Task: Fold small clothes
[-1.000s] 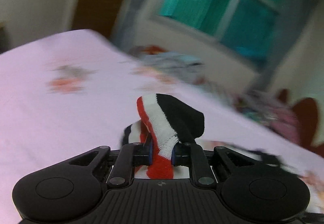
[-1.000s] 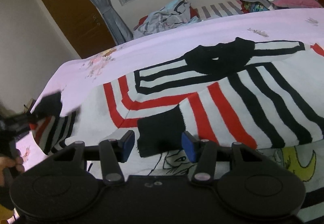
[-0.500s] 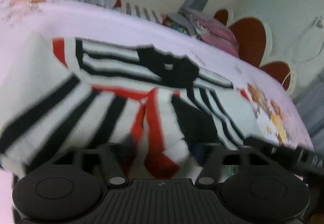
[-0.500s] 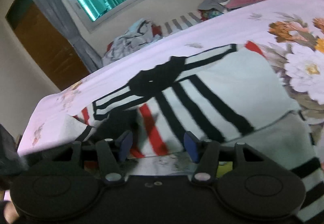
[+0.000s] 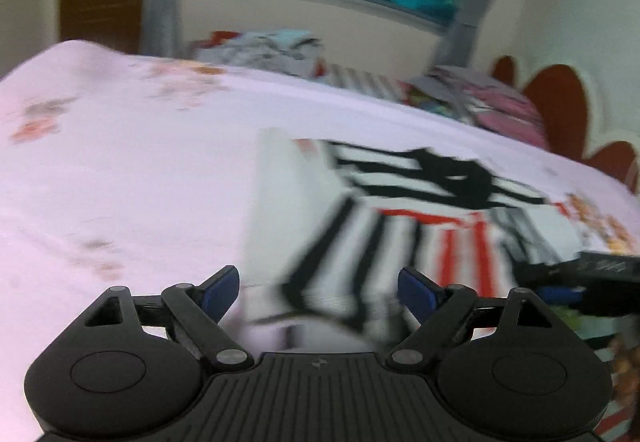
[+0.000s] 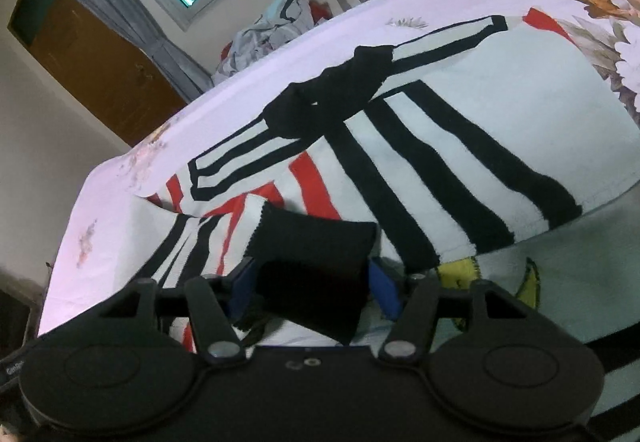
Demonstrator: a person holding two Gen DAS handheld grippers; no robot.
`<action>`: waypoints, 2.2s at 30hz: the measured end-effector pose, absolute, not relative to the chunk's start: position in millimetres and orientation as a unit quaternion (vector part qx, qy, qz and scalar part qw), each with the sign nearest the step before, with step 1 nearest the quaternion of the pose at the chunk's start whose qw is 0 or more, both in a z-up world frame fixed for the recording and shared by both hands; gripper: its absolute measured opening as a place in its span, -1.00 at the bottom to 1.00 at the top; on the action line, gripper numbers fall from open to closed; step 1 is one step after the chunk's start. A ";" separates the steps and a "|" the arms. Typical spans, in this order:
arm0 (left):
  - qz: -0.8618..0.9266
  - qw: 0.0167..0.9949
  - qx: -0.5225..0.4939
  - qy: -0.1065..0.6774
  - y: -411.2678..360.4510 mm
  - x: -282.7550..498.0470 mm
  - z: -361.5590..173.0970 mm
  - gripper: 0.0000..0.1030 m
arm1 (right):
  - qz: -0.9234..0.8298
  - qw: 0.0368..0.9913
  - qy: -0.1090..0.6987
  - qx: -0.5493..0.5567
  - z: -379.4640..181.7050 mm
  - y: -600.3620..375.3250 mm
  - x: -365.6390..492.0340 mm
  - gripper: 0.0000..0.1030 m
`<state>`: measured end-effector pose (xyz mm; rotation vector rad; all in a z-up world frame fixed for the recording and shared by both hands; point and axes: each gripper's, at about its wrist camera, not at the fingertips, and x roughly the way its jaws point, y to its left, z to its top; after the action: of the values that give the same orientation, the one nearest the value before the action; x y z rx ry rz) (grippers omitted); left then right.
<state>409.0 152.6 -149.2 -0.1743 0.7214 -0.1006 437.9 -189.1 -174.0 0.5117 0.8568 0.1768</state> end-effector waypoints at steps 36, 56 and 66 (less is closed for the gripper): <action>-0.001 0.936 -0.101 0.338 151.8 425.2 -197.7 -0.22 | 0.053 0.889 0.418 0.180 -164.3 -260.4 462.8 -0.02; -0.024 0.919 -0.114 0.377 160.5 411.8 -178.5 -0.21 | 0.046 0.914 0.384 0.122 -146.4 -268.4 463.8 -0.35; -0.067 0.934 -0.129 0.327 134.5 440.8 -147.0 -0.21 | 0.086 0.924 0.365 0.080 -146.9 -229.4 482.6 -0.36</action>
<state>440.8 134.5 -147.0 -0.2635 0.6699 -0.1375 482.6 -229.4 -146.9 0.1634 0.7491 0.1757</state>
